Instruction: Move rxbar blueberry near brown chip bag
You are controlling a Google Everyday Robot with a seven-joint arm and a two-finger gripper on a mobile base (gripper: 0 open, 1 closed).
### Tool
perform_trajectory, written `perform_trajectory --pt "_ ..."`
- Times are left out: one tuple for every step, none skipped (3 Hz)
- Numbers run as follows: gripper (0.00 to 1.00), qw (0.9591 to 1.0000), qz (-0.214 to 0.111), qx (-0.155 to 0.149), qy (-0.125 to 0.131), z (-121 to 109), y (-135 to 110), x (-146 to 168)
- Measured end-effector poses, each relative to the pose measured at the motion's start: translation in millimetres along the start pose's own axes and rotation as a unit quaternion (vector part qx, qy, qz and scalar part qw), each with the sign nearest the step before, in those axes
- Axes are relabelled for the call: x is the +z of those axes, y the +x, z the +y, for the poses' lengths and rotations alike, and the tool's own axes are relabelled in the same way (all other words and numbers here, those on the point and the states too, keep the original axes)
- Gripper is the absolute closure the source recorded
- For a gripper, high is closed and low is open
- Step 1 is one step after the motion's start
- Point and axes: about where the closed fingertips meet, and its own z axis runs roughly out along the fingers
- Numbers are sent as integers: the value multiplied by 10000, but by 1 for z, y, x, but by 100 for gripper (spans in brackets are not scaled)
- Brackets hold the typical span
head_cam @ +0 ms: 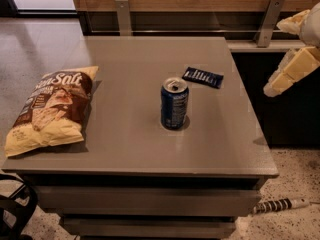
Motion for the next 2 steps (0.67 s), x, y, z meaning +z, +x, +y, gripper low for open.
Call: perform_trajectory --pt "0 9977 -580 336 -46 -35 18 40" --pt "0 9956 -783 498 -146 -47 24 67"
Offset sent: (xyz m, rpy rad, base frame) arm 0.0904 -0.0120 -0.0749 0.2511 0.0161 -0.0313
